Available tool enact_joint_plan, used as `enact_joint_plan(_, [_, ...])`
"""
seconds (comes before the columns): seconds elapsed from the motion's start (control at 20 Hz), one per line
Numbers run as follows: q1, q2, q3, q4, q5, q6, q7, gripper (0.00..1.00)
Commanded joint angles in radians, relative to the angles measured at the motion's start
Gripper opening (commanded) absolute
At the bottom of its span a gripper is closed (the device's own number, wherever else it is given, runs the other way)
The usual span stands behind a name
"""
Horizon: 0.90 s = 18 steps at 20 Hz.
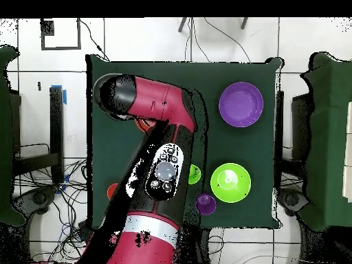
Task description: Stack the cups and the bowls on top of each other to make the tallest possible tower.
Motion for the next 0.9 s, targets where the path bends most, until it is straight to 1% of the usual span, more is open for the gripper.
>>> enact_joint_plan(0.05, [-0.052,0.068,0.124,-0.053,-0.099,0.059,-0.097,0.00])
enact_joint_plan(0.35, [-0.056,0.063,0.139,-0.042,-0.116,0.040,-0.080,0.00])
enact_joint_plan(0.55, [-0.060,0.089,0.143,-0.063,-0.130,0.015,-0.075,0.00])
enact_joint_plan(0.9, [-0.066,0.128,0.150,-0.066,-0.155,-0.066,-0.062,0.00])
